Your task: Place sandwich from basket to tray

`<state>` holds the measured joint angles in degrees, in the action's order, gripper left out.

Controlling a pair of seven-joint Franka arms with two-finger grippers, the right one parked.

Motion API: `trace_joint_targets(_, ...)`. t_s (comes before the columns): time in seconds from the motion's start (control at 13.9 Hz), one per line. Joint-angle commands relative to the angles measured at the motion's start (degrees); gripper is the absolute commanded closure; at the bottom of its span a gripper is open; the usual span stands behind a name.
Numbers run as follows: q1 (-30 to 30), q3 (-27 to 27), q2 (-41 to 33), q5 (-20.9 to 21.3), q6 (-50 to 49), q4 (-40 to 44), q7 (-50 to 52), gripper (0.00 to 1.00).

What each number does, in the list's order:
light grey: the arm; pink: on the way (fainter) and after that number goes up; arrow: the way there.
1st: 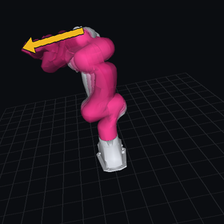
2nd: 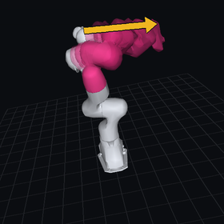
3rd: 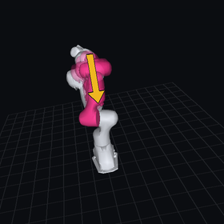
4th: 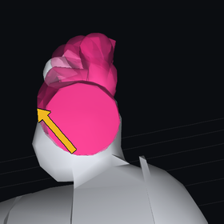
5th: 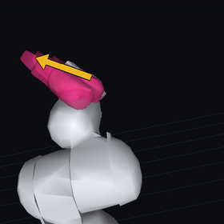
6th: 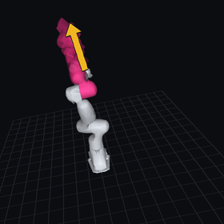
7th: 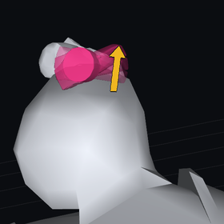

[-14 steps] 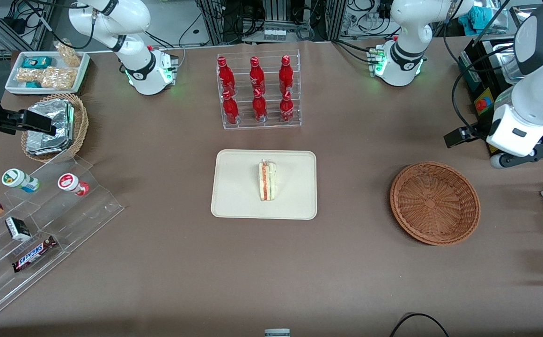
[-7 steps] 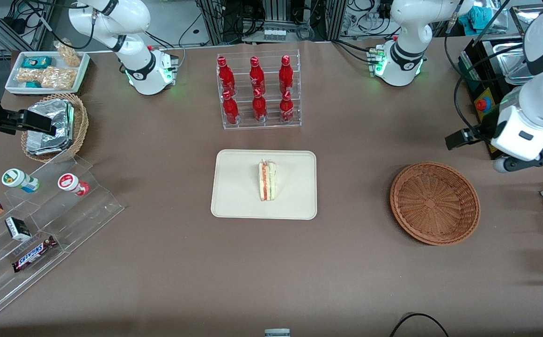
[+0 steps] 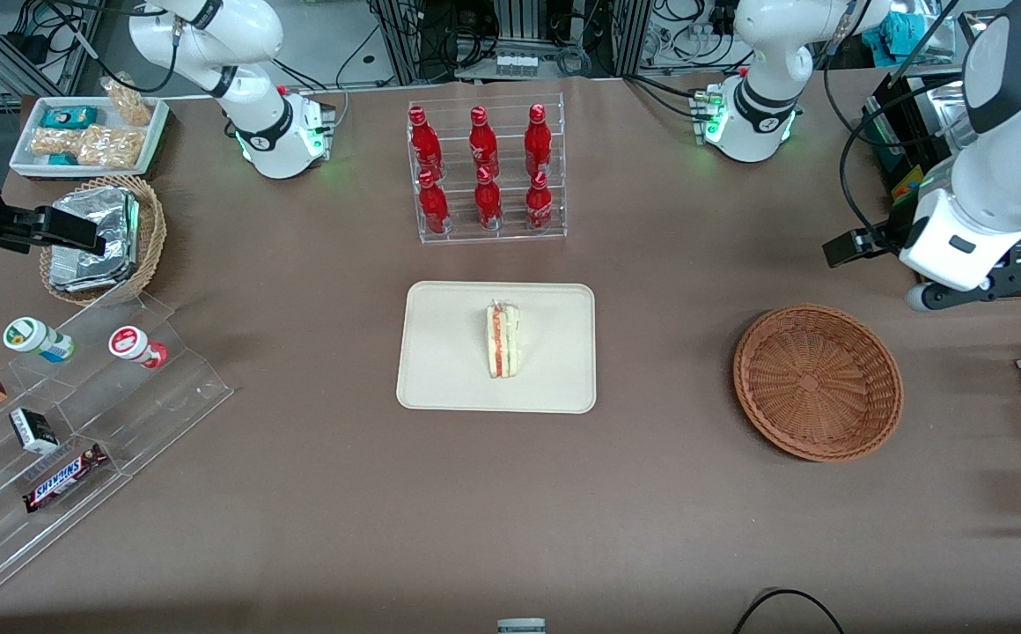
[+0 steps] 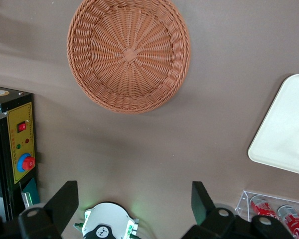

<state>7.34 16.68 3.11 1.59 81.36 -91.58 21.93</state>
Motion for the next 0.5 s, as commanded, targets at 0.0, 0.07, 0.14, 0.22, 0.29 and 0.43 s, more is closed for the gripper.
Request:
trace_joint_targets(0.0, -1.7, -2.2, -2.6, 0.0, 1.6, -2.9, 0.1, 0.00)
trace_joint_targets(0.07, -1.5, -2.2, -2.1, -0.3, 1.7, -2.2, 0.2, 0.00)
trace_joint_targets(0.14, -1.2, -2.2, -1.4, -0.4, 1.6, -1.5, 0.5, 0.00)
trace_joint_targets(0.22, -1.2, -2.2, -1.1, -0.5, 1.6, -1.3, 0.7, 0.00)
trace_joint_targets(0.29, -1.1, -2.2, -0.9, -0.5, 1.6, -1.0, 0.6, 0.00)
trace_joint_targets(0.43, -1.1, -2.1, 0.3, -0.5, 1.4, 0.6, 0.6, 0.00)
